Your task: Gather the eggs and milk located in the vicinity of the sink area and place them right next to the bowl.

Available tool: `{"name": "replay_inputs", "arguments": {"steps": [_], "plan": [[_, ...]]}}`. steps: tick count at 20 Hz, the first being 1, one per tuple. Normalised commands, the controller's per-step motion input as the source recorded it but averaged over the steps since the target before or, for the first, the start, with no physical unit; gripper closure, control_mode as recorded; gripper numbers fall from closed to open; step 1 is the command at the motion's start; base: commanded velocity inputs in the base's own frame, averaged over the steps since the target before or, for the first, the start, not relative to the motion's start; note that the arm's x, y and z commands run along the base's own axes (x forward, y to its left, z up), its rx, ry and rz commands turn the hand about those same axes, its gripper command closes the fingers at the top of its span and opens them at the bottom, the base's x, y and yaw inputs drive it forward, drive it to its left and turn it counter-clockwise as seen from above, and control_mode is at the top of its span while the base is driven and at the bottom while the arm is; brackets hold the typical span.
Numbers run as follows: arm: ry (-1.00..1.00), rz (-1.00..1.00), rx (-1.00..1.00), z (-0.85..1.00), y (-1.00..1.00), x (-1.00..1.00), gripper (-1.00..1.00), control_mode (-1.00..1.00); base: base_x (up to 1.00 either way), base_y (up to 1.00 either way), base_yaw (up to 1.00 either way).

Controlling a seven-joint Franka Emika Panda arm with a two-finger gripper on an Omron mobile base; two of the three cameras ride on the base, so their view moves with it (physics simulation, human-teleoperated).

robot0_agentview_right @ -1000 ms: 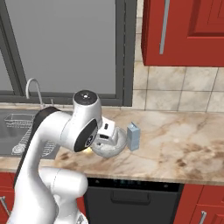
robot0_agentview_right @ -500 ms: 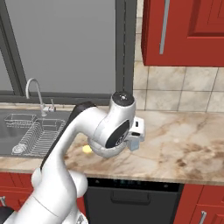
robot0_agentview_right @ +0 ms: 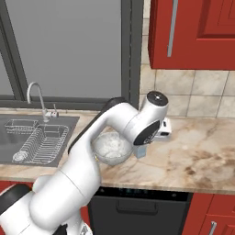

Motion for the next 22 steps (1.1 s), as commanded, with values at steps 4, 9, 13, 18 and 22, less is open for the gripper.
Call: {"name": "replay_inputs", "arguments": {"steps": [4,9,13,18,22], "plan": [[-0.01,0.30,-0.01,-0.03,0.00,0.09,1.00,-1.00,0.00,0.00,0.00],[-0.01,0.39,-0.02,-0.03,0.20,0.00,1.00,-1.00,0.00,0.00,0.00],[0.00,0.33,-0.02,-0.04,0.22,0.00,1.00,-1.00,0.00,0.00,0.00],[0.00,0.19,-0.18,-0.46,0.29,0.00,1.00,-1.00,0.00,0.00,0.00],[0.00,0.03,-0.20,-0.59,0.28,-0.04,1.00,-1.00,0.00,0.00,0.00]]}}
